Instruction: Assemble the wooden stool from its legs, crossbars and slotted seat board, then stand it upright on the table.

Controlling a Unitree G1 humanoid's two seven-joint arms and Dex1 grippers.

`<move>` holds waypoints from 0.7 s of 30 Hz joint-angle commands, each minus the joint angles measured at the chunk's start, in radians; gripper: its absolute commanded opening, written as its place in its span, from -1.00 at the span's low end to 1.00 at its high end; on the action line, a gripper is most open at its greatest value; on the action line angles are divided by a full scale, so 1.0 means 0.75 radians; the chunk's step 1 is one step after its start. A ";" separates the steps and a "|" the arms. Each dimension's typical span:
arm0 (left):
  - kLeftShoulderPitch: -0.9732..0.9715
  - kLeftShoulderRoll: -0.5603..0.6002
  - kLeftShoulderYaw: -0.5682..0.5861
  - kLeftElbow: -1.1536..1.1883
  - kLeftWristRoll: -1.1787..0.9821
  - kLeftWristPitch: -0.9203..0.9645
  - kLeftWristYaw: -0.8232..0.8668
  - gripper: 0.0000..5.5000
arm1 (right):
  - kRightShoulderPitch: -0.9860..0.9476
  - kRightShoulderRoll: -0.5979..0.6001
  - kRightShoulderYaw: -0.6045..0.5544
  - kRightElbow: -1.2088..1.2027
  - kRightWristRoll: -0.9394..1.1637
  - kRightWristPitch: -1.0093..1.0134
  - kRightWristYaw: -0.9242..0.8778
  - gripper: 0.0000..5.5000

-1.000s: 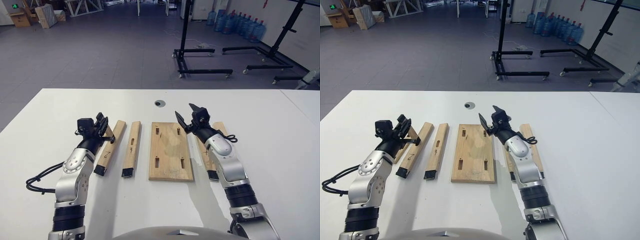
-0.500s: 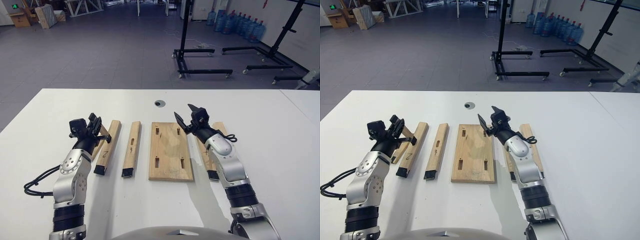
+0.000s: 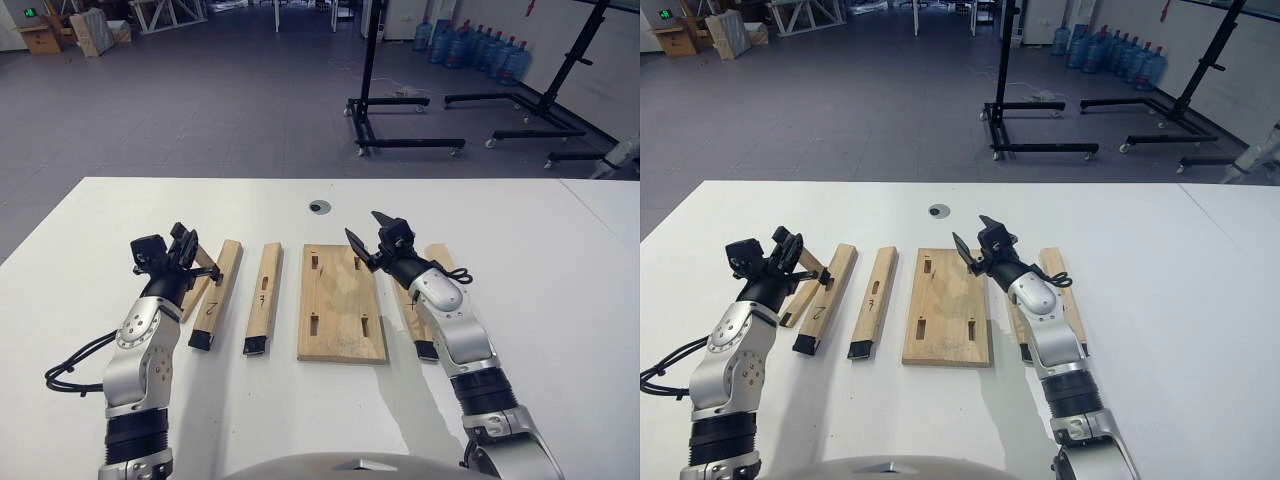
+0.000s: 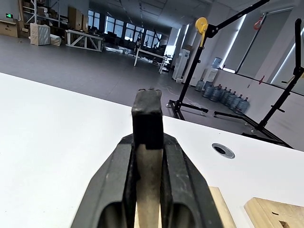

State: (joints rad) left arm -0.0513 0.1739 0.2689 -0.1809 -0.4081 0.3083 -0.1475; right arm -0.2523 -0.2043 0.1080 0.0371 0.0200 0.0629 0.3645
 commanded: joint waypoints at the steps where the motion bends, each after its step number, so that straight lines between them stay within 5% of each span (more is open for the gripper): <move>1: -0.016 0.004 -0.019 0.002 0.017 0.023 0.006 -0.85 | -0.031 -0.002 0.002 0.009 -0.005 -0.002 0.002 0.21; 21: 0.051 0.038 -0.133 0.072 0.248 0.004 0.058 -0.85 | -0.028 -0.004 -0.002 -0.020 0.000 0.018 -0.004 0.21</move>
State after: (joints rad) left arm -0.0465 0.1943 0.1894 -0.1519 -0.2594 0.2852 -0.1153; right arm -0.2540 -0.2042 0.1097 0.0354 0.0197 0.0636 0.3616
